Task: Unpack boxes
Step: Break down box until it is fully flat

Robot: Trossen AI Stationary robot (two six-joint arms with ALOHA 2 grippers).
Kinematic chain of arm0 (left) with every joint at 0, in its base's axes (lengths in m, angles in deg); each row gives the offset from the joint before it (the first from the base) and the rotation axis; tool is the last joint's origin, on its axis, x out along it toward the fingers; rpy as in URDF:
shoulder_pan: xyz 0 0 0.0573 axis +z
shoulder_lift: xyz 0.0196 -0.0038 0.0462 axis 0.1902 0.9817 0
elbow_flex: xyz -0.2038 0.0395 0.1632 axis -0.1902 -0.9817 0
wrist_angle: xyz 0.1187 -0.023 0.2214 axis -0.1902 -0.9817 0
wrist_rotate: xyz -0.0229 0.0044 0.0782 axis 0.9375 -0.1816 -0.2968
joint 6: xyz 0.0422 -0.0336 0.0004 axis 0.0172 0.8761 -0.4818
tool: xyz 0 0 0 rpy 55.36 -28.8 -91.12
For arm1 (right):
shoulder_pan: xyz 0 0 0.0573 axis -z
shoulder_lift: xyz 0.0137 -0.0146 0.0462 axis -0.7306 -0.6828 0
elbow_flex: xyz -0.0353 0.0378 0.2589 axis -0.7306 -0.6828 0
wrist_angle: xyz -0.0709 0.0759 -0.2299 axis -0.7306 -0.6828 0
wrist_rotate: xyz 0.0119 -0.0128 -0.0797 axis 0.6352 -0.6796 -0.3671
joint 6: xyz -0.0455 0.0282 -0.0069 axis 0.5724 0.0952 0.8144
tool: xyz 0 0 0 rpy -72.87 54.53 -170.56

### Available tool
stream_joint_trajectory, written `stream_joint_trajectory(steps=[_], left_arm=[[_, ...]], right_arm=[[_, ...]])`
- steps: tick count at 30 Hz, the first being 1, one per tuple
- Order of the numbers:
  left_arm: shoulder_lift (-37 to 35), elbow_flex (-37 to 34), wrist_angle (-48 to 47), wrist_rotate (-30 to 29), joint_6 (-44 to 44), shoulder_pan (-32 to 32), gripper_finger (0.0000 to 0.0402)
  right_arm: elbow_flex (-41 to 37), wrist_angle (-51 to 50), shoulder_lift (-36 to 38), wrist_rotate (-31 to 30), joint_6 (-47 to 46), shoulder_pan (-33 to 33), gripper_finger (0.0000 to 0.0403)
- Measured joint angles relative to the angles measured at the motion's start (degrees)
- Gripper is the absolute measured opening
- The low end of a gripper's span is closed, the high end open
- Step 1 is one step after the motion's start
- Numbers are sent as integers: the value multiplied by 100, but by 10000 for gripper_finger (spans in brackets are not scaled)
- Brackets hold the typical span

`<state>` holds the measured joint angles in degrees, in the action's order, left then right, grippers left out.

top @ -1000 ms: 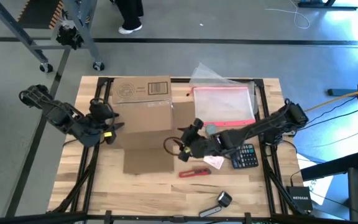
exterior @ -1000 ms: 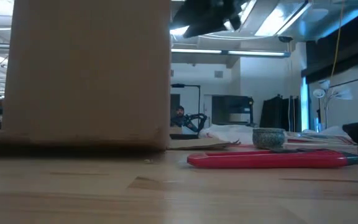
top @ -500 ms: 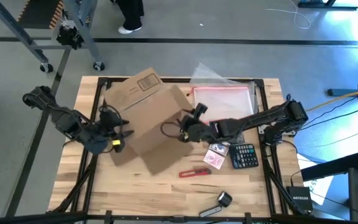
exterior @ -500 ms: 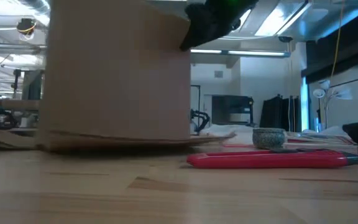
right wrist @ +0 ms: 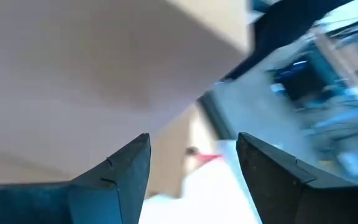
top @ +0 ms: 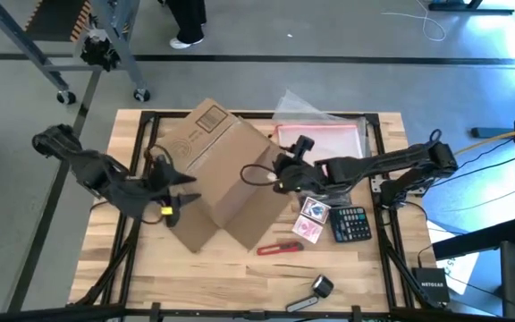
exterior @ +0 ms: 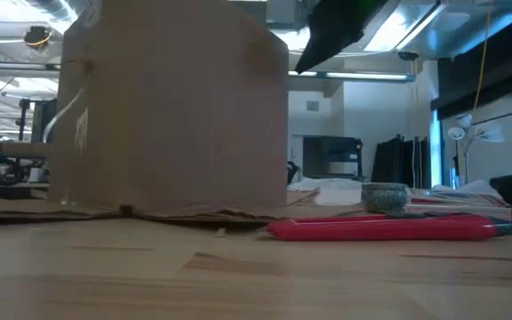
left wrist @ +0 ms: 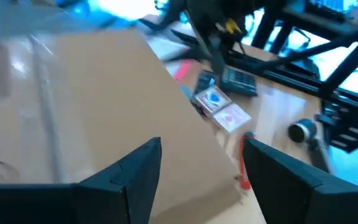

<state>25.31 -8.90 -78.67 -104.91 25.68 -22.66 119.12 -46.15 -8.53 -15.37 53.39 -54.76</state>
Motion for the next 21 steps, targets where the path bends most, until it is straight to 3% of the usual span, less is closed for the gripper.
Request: stream_joint_trajectory(steps=[4,8,14,21], left_arm=[[-2,493,-895,-630,-255,109,219],[-56,528,-2225,-1257,109,499,219],[-70,220,-3627,-872,1346,1101,219],[-93,-507,-3012,-158,1464,1189,219]], right_arm=[[-93,93,27,1045,-247,-1,232],[-452,1121,-78,1582,-449,-3,232],[-1083,2559,-112,1092,-1006,1,232],[-1243,2827,-113,248,-853,7,232]])
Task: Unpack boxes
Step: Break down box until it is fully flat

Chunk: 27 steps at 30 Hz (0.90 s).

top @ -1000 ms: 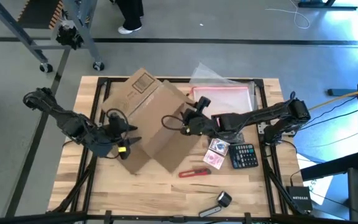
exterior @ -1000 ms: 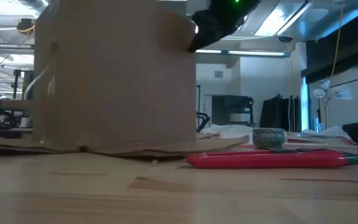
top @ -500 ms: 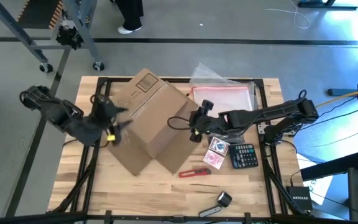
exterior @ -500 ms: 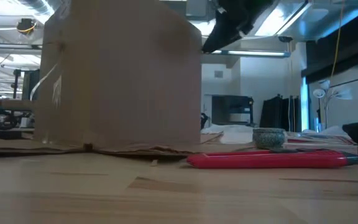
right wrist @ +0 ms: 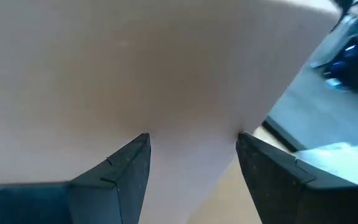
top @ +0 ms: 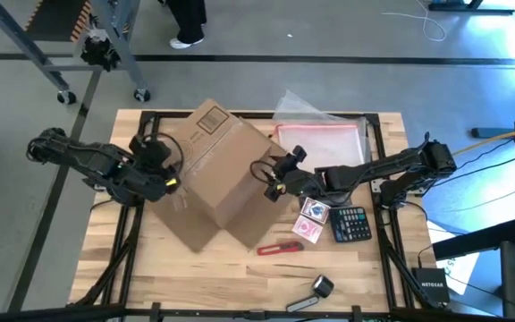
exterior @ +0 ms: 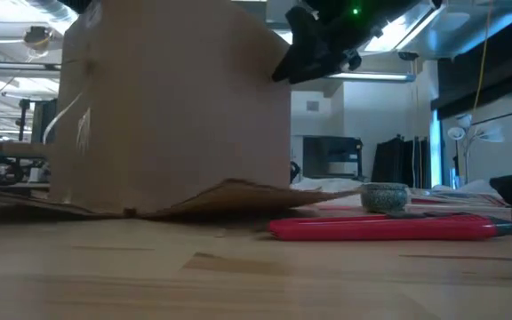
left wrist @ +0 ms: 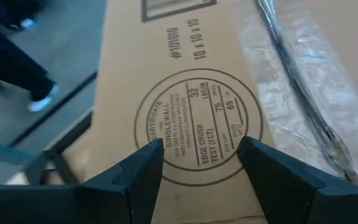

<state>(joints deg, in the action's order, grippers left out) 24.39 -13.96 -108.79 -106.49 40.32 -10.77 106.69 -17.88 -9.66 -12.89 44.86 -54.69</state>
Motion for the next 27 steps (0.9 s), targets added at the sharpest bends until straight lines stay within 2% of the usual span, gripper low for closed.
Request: stream_joint_trajectory(steps=[4,9,15,21,27], left_arm=[[-6,-172,469,204,212,-196,219],[13,-161,1353,537,-3,-580,219],[22,-145,2316,852,-357,-974,219],[31,344,1753,737,-175,-1244,219],[19,495,651,210,194,-1190,219]], right_arm=[[0,-58,0,-96,155,133,232],[0,-55,1,-182,644,469,232],[0,-79,2,436,905,1011,232],[-2,-673,633,955,747,863,232],[4,-1203,1349,2511,252,181,232]])
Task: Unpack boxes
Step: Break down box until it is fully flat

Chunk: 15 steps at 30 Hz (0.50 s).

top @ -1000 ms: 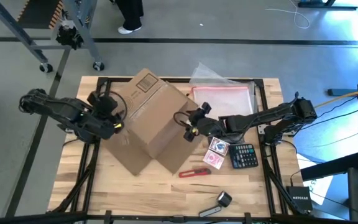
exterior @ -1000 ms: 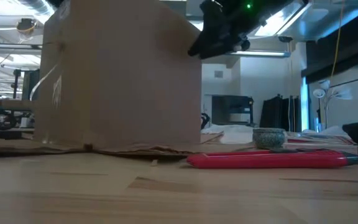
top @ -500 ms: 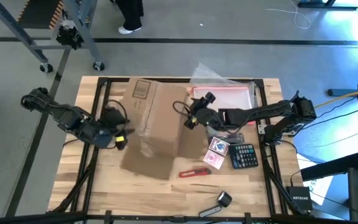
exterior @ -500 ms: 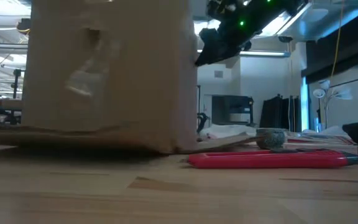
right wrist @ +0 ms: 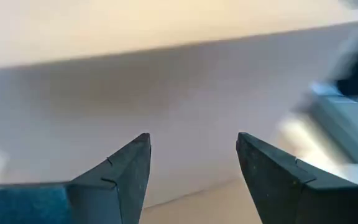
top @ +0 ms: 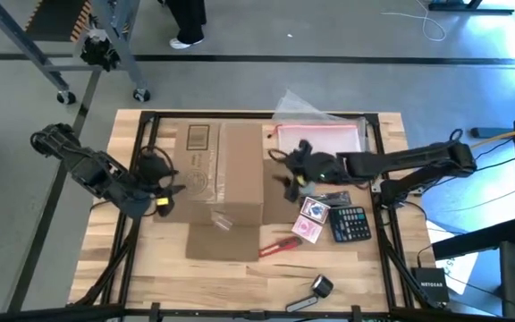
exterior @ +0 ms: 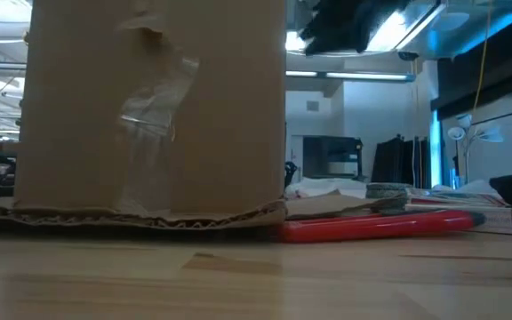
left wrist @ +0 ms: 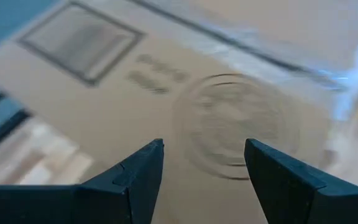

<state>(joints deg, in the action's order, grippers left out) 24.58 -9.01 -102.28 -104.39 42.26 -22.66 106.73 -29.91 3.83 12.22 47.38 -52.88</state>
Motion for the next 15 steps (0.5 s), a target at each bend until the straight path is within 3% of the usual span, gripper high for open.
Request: stream_joint_trajectory(steps=[3,6,15], left_arm=[[-9,-105,-243,-173,148,109,219],[-3,-211,-199,-206,146,187,219],[1,-492,17,-129,495,189,219]], right_arm=[[5,62,-37,463,-170,-437,232],[4,379,-339,252,-170,-855,232],[-2,927,-1024,-1969,-164,-1332,232]])
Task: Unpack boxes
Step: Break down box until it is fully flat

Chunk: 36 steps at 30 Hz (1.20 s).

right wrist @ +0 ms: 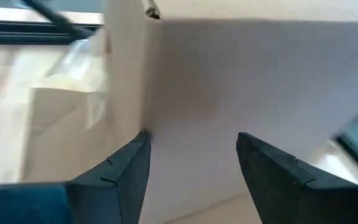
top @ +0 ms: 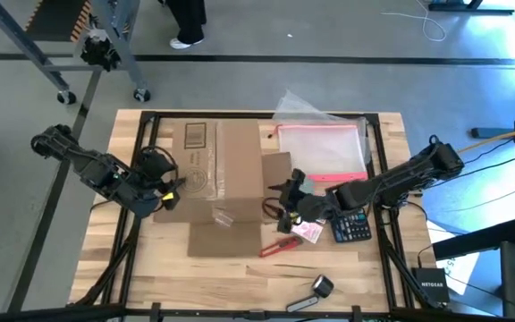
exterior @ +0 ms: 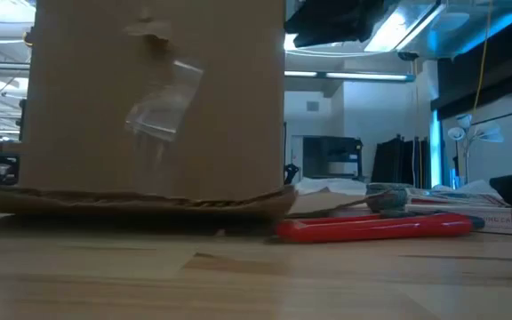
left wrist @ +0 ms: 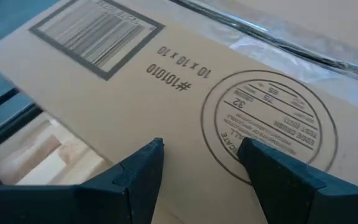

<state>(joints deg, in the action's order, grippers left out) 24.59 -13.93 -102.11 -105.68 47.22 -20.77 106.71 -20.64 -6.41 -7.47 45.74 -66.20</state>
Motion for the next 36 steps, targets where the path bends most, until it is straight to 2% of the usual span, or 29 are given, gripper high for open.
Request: stream_joint_trajectory(steps=[6,12,15,18,24,26,31,36], left_arm=[[20,-3,351,225,31,-238,219],[39,-15,1009,386,-266,-385,219],[50,-19,1329,454,-450,-395,219],[50,-27,1694,518,-795,-412,219],[50,-29,2058,460,-1355,-417,219],[66,-27,2059,438,-1379,-412,219],[134,-27,2065,400,-1425,-366,219],[191,-27,2065,399,-1346,-393,219]], right_arm=[[-4,-92,-4,-1153,429,259,232],[0,-179,4,-1108,596,868,232],[-2,-620,178,-955,638,942,232],[-2,-1034,550,-519,480,766,232],[8,-1758,1119,1680,-264,-13,232],[9,-1989,1090,2155,-604,-274,232],[-4,-2457,538,2398,-1111,-838,232],[-47,-2410,-95,2422,-1064,-1061,232]])
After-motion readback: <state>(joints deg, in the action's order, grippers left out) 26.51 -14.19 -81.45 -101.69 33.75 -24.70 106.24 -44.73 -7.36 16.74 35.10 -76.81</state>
